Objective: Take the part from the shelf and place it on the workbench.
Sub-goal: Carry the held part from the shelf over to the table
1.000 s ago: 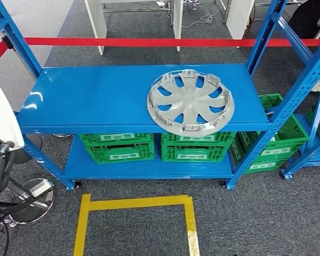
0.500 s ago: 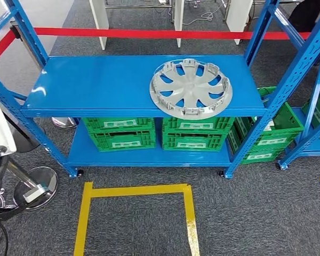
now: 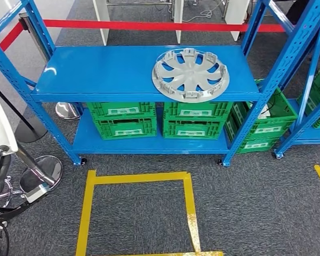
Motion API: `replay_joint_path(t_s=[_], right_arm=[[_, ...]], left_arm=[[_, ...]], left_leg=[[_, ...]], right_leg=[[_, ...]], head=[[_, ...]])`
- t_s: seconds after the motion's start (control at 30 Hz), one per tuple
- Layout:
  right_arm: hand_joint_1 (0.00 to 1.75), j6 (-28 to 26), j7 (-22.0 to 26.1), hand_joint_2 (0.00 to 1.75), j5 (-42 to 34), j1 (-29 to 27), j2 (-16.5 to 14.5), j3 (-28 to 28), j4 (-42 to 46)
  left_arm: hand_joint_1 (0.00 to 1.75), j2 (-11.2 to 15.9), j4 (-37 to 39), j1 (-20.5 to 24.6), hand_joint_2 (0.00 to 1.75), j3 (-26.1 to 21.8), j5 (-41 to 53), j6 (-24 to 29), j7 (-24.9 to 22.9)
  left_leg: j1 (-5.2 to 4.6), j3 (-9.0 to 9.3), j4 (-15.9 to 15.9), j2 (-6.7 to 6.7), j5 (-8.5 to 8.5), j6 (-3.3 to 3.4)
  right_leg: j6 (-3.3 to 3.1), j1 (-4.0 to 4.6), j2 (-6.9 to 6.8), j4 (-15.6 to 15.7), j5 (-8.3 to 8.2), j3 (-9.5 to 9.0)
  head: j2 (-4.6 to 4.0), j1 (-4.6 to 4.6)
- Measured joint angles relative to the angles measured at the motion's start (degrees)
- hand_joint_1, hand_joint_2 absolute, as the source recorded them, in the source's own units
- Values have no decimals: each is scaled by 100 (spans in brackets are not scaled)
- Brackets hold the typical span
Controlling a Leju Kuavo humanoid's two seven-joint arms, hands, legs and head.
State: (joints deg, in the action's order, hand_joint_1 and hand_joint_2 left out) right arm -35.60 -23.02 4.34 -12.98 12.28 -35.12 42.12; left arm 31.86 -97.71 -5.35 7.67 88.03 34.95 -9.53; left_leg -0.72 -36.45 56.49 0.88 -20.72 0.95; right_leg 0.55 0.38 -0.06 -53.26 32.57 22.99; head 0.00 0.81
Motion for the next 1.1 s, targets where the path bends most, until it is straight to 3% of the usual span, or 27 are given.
replay_joint_path(t_s=[0.03, 0.07, 0.1, 0.17, 0.2, 0.23, 0.27, 0.3, 0.33, 0.37, 0.43, 0.47, 0.53, 0.57, 0.63, 0.7, 0.73, 0.77, 0.8, 0.87, 0.93, 0.97, 1.03, 1.07, 1.1], right_arm=[[0, 1, -2, 0, 0, -8, -1, 3, 5], [0, 1, -4, 0, -1, -15, -2, 7, 10], [0, 2, -7, 0, -1, -21, -3, 13, 14], [0, 2, -9, 0, -1, -25, -4, 21, 20], [0, 2, -9, 0, 0, -26, -4, 23, 22], [0, 2, -10, 0, 4, -27, -4, 24, 26], [0, 2, -16, 0, 15, -28, -4, 26, 31], [0, 1, -27, 0, 32, -30, -4, 27, 39], [0, 1, -42, 0, 52, -34, -4, 28, 51], [0, 0, -60, 0, 75, -39, -4, 32, 66], [0, 3, -94, 0, 122, -56, -4, 47, 107], [0, 9, -110, 0, 149, -71, -4, 59, 127], [0, 35, -142, 0, 209, -108, -4, 96, 162], [0, 55, -158, 0, 235, -130, -4, 117, 177], [0, 81, -179, 0, 275, -160, -4, 160, 209], [0, 91, -182, 0, 294, -169, -4, 189, 232], [0, 93, -183, 0, 297, -170, -4, 199, 238], [0, 97, -183, 0, 298, -173, -4, 208, 244], [0, 99, -183, 0, 299, -175, -4, 215, 250], [0, 100, -184, 0, 301, -177, -4, 235, 266], [0, 99, -184, 0, 303, -171, -3, 263, 284], [0, 99, -184, 0, 304, -172, -2, 274, 291], [0, 99, -187, 0, 305, -186, -3, 282, 297], [0, 101, -191, 0, 306, -192, -4, 284, 300], [0, 102, -194, 0, 310, -194, -5, 288, 304]], left_arm=[[175, -3, 0, -2, 175, 0, 1, 2, 2], [175, -4, 0, -4, 175, -1, 2, 3, 4], [175, -6, 0, -7, 175, -2, 3, 3, 4], [175, -11, 1, -8, 175, -2, 3, 4, 5], [175, -15, 1, -9, 175, -1, 3, 4, 5], [175, -16, 1, -10, 175, 1, 3, 4, 6], [175, -17, 1, -8, 175, 2, 3, 5, 7], [175, -17, 1, -5, 175, 2, 3, 6, 8], [175, -17, 1, 1, 175, 2, 3, 7, 9], [175, -17, 1, 14, 175, 3, 3, 8, 13], [175, -17, 0, 42, 175, 8, 0, 11, 21], [175, -18, 0, 56, 175, 14, -3, 12, 26], [175, -23, 1, 78, 175, 34, -8, 13, 33], [175, -27, 2, 99, 175, 50, -9, 11, 38], [175, -44, 3, 143, 175, 83, -11, 8, 49], [175, -64, 3, 164, 175, 103, -12, 4, 57], [175, -73, 3, 166, 175, 110, -12, 3, 60], [175, -81, 3, 168, 175, 116, -12, 2, 62], [175, -87, 3, 169, 175, 120, -12, 2, 63], [175, -97, 3, 173, 175, 121, -12, 2, 63], [175, -103, 3, 182, 175, 119, -12, 2, 64], [175, -105, 3, 188, 175, 119, -12, 2, 66], [175, -103, 3, 194, 175, 119, -13, 2, 69], [175, -102, 3, 195, 175, 119, -14, 2, 70], [175, -99, 3, 198, 175, 118, -18, 1, 72]], left_leg=[[11, -23, -8, -8, 9, -33], [18, -64, 49, -19, -93, -69], [29, -119, 213, -30, -316, -107], [71, -248, 871, -42, -964, -179], [93, -290, 1256, -43, -1192, -211], [112, -287, 1544, -43, -1269, -238], [129, -215, 1659, -42, -1211, -259], [147, -55, 1570, -42, -1069, -277], [166, 201, 1272, -42, -916, -290], [175, 497, 863, -44, -869, -298], [163, 928, 160, -58, -942, -262], [145, 989, 11, -65, -1005, -229], [133, 907, -27, -62, -946, -132], [137, 852, -30, -55, -892, -77], [147, 729, -36, -39, -770, 24], [127, 584, -23, -35, -659, 68], [114, 506, -14, -33, -604, 74], [100, 427, -3, -33, -552, 78], [84, 354, 9, -35, -504, 80], [59, 250, 24, -41, -420, 73], [38, 183, 28, -45, -327, 40], [40, 158, 20, -43, -272, 14], [51, 116, -9, -45, -170, -51], [54, 86, 2, -53, -206, -84], [57, 40, 96, -62, -350, -118]], right_leg=[[-29, 0, -14, -4, -65, 69], [-68, -12, -32, 5, -133, 132], [-106, -27, -51, 12, -211, 211], [-150, -37, -79, -6, -358, 376], [-151, -37, -87, -32, -429, 468], [-146, -39, -93, -71, -496, 573], [-135, -43, -97, -121, -554, 687], [-118, -50, -100, -178, -604, 817], [-96, -58, -102, -242, -642, 935], [-68, -59, -103, -301, -676, 1038], [1, -54, -105, -391, -750, 1180], [38, -52, -107, -406, -796, 1223], [117, -63, -102, -403, -869, 1281], [153, -70, -90, -441, -807, 1336], [209, -82, -49, -834, -394, 1507], [229, -85, -21, -1592, 114, 1710], [227, -84, -18, -1899, 233, 1755], [216, -83, -16, -2035, 231, 1714], [193, -78, -15, -1952, 124, 1563], [98, -48, 2, -1232, -149, 995], [5, -12, 18, -434, -213, 454], [-19, 4, 23, -223, -200, 330], [-35, 5, 11, -102, -269, 338], [-56, -6, -3, -76, -337, 379], [-84, -22, -21, -52, -411, 432]], head=[[0, 2], [0, -1], [0, -16], [0, -33], [0, -38], [0, -35], [0, -37], [0, -37], [0, -37], [0, -38], [0, -37], [0, -37], [0, -40], [0, -36], [0, -14], [0, 9], [0, 13], [0, 15], [0, 17], [0, 16], [0, 12], [0, 10], [0, 14], [0, 13], [0, 7]])
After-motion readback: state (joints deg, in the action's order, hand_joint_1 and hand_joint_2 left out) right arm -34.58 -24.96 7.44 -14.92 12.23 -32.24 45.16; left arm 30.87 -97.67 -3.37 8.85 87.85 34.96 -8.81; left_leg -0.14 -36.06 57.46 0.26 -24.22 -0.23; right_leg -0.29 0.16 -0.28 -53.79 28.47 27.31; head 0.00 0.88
